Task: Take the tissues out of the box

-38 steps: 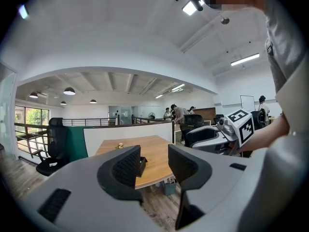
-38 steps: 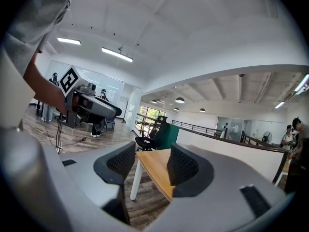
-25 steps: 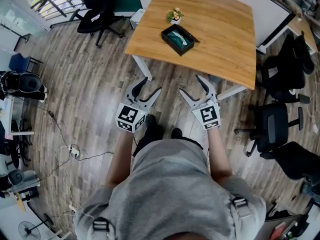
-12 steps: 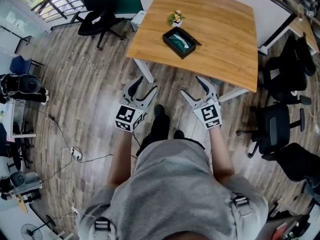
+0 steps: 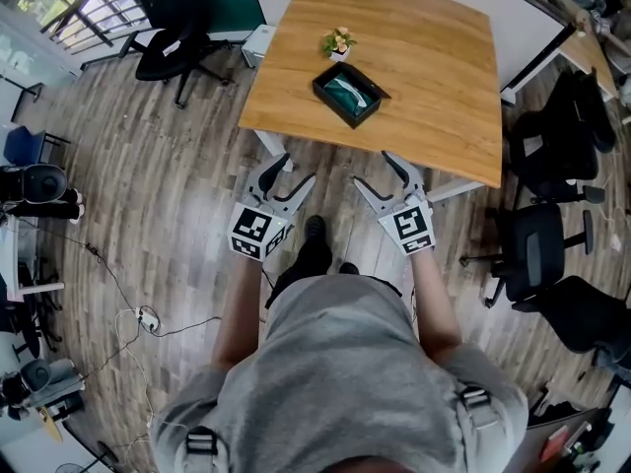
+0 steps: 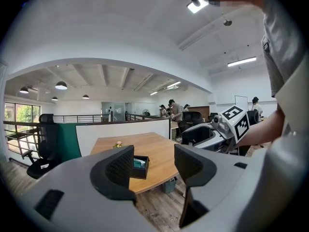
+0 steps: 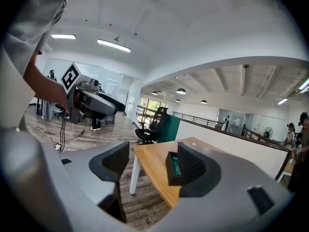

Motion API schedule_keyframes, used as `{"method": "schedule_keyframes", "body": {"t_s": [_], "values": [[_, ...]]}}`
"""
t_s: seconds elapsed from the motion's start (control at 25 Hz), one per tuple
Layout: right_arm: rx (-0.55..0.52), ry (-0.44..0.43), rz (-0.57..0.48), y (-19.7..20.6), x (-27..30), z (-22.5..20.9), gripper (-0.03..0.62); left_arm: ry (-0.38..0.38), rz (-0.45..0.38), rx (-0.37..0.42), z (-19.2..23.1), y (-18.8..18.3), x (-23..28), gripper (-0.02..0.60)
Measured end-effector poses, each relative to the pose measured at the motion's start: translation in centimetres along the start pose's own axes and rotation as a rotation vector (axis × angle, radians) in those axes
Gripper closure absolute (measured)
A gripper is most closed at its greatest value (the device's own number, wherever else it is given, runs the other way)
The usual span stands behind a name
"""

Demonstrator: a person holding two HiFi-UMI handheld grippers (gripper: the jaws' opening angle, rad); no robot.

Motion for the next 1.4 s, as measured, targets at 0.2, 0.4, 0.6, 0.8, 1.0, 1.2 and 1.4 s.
{"method": "schedule_keyframes", "body": {"t_s": [0.2, 0.4, 0.6, 0.8, 1.0, 1.2, 1.4], "values": [[-0.013, 0.022, 0.027, 0.0, 2.4, -1.4, 0.276, 0.044, 0.003, -0.018, 2.4, 0.6, 2.6, 0.318], [-0.017, 0.056, 0.046, -0.1, 5.1, -3.4, 0.279, 0.093, 0.005, -0.026, 4.8, 1.1, 5.7, 0.318], [-0.002, 0.097, 0.062, -0.8, 8.1, -4.9, 0.283, 0.155, 0.011, -0.041, 7.4, 1.6, 8.1, 0.318], [-0.019, 0.135, 0.072, -1.3, 10.5, -6.5, 0.284, 0.209, 0.012, -0.042, 9.9, 1.4, 10.5, 0.318], [-0.004, 0.195, 0.093, -1.2, 12.5, -7.5, 0.286, 0.266, 0.018, -0.03, 12.6, 1.3, 12.5, 0.318], [0.027, 0.25, 0.123, -0.5, 13.3, -8.0, 0.287, 0.33, 0.025, -0.025, 14.0, 1.6, 14.6, 0.318], [0.017, 0.28, 0.162, 0.2, 13.8, -8.3, 0.289, 0.377, 0.019, -0.028, 14.5, 1.8, 15.9, 0.318]]}}
Point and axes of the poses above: the fingertips, and each gripper's own axes: x forward along the fingers, z to its left, y out of its underside, the point moved 4 cm from there along -x, backward along the fingers
